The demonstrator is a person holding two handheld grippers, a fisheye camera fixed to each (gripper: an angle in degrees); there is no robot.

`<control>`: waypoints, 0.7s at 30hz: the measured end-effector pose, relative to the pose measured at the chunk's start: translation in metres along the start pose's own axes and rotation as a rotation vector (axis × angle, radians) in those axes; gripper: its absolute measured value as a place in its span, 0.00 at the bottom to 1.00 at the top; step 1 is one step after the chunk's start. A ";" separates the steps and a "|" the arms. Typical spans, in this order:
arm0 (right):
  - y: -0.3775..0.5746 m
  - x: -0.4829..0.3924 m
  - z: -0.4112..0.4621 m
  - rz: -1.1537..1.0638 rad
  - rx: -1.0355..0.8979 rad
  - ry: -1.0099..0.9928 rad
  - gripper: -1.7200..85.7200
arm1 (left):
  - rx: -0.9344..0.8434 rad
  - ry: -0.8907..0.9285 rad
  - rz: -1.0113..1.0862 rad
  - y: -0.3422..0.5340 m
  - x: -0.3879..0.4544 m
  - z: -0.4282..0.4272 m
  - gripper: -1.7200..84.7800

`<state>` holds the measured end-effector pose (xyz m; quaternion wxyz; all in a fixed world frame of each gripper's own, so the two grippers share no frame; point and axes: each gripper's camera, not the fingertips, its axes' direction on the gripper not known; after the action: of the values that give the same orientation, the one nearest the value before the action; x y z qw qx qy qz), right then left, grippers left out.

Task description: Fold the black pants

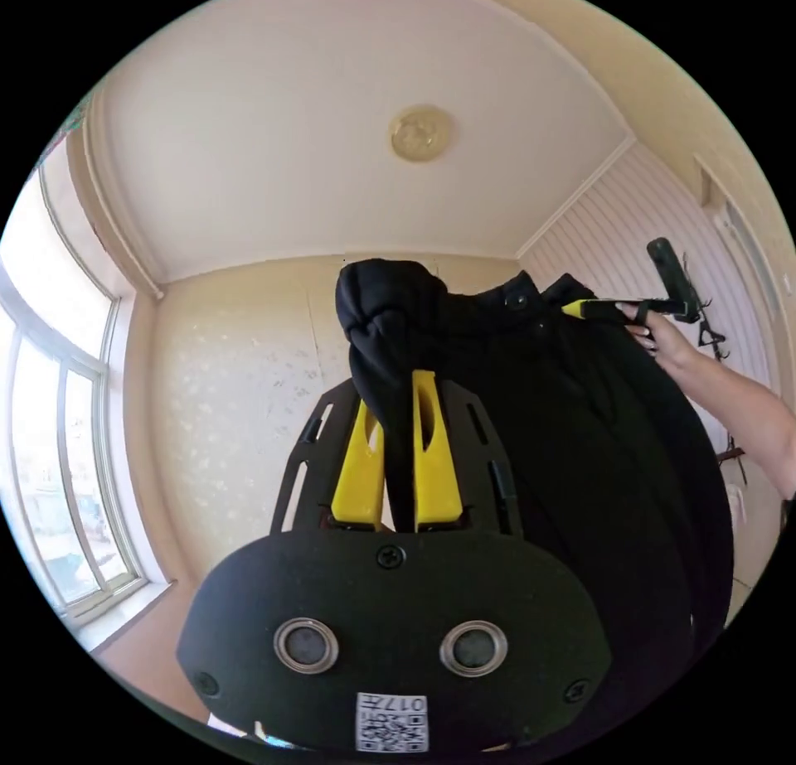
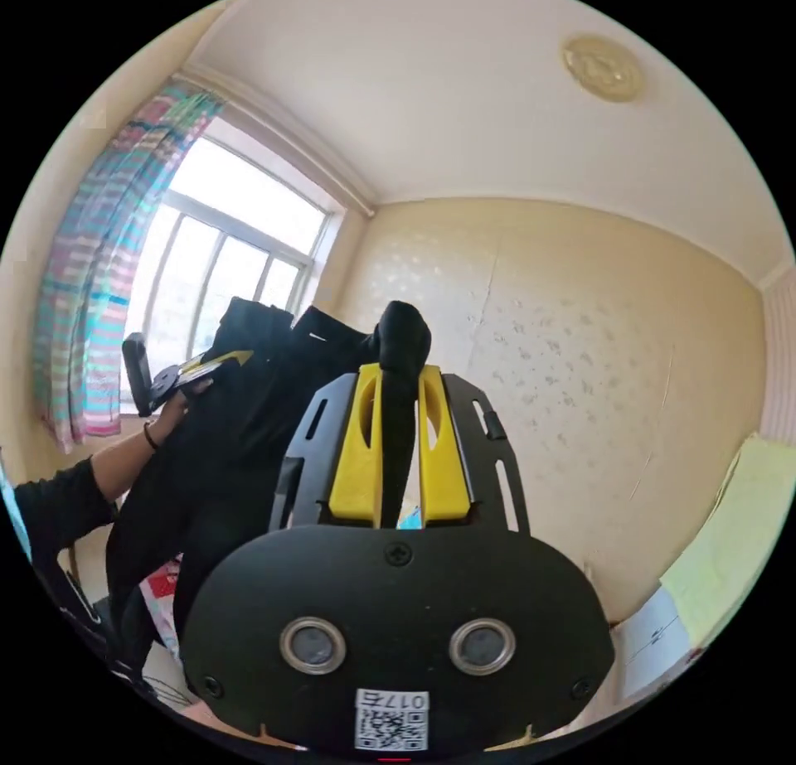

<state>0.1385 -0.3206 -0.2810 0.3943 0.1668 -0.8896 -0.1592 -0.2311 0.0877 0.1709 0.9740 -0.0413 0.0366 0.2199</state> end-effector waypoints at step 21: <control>0.777 0.036 -0.054 0.546 -0.644 -0.287 0.21 | -0.861 0.397 -0.175 0.496 0.081 -0.062 0.16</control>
<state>0.0234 0.3506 0.0995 0.3264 -0.2293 -0.8518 -0.3395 -0.3755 0.5622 0.0701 0.8574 -0.4848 0.1237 0.1202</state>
